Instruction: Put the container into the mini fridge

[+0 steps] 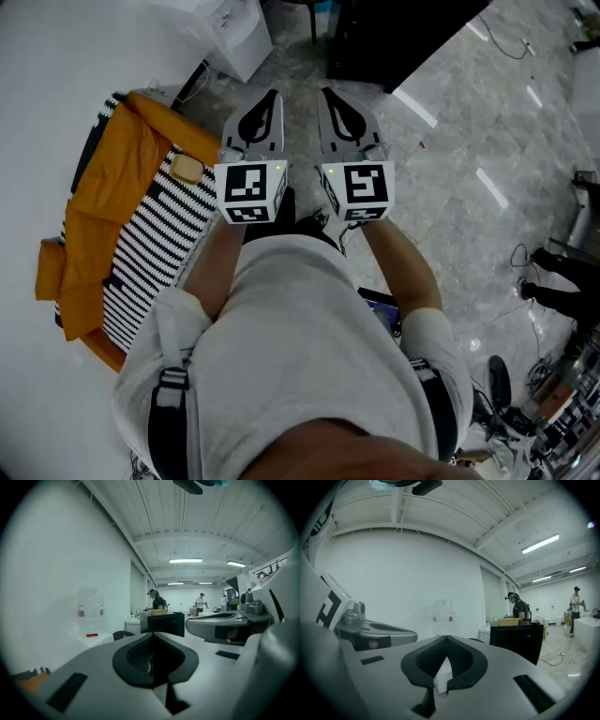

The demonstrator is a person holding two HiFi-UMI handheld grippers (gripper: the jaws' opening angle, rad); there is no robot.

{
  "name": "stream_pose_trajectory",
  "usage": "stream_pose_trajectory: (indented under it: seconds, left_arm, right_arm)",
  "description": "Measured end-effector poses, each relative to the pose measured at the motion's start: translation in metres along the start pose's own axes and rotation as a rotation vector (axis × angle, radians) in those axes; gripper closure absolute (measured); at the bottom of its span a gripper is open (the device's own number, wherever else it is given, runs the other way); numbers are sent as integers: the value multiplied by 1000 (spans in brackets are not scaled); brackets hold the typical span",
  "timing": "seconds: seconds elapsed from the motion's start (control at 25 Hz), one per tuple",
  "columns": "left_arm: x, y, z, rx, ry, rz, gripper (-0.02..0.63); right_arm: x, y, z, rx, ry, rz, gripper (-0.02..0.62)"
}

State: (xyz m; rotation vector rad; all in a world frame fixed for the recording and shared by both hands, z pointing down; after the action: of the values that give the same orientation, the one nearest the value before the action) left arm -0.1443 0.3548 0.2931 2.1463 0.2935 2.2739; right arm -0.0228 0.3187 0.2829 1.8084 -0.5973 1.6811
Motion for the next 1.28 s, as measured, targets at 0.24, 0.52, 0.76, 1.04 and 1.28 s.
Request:
stream_pose_trajectory:
  seconds: [0.24,0.52,0.76,1.04,1.28]
  left_arm:
    - [5,15,-19,39,18,-39,594]
    - [17,53,-69,77,-6,-80,594]
    - [28,86,-102,124,-37,-129,594]
    - [29,114,-143,183,-97,-98,594]
    - [26,131,-149,244,-112,-96,594]
  right_arm:
    - [-2,29,-5,-14,-16,-22,558]
    - [-6,92,-8,-54,-37,-40,557]
    - [-1,138,-6,-109,-71,-131,555]
    - [-4,173,-5,-53,-54,-128,555]
    - [6,180,-2,-10,-93,-187,555]
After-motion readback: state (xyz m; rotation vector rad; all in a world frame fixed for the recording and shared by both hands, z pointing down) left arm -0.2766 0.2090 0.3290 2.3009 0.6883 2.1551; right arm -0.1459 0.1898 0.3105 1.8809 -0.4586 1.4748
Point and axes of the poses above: the fingertips, and each gripper's own axes: y forward along the fingers, z to its right, x out of its underside, the point moved 6 cm from there along -y, backward along the fingers, and after that the axes turned 1 degree about y, right-handed, at the moved point
